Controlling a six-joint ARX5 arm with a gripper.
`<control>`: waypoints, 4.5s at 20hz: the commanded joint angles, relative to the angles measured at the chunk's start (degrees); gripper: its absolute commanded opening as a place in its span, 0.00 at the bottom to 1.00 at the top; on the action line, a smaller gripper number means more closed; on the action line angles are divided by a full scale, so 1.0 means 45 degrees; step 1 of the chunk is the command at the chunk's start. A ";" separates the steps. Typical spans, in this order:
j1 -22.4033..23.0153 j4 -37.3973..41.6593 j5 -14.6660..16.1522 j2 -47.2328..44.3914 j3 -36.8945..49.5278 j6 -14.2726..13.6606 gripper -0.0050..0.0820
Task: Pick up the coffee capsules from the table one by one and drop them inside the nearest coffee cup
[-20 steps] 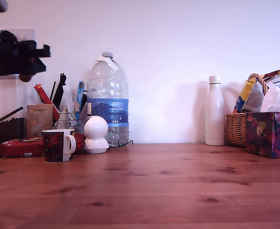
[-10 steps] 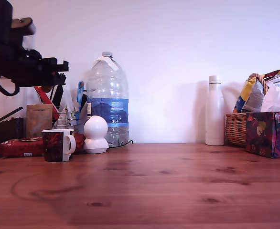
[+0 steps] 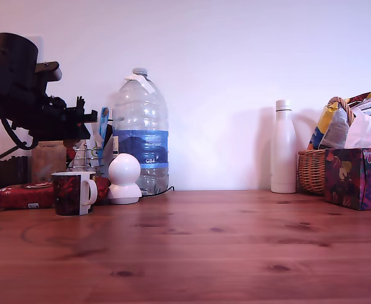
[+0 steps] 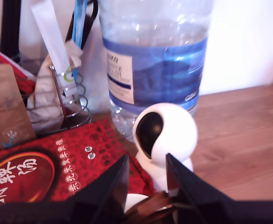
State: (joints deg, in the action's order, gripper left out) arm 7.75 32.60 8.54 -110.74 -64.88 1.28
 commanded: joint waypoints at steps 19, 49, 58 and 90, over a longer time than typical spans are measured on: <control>-0.0117 -0.2249 0.0112 -0.0729 -0.0262 -0.0078 0.17; -0.0719 -0.4760 0.1020 0.1627 -0.0204 -0.1205 0.03; -0.0724 -0.3283 0.1268 0.3750 0.3196 -0.0704 0.03; -0.0685 -0.8267 -0.0063 1.9302 1.1098 0.1384 0.03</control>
State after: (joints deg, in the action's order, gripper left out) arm 4.49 -4.01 8.45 -25.41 -16.34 7.25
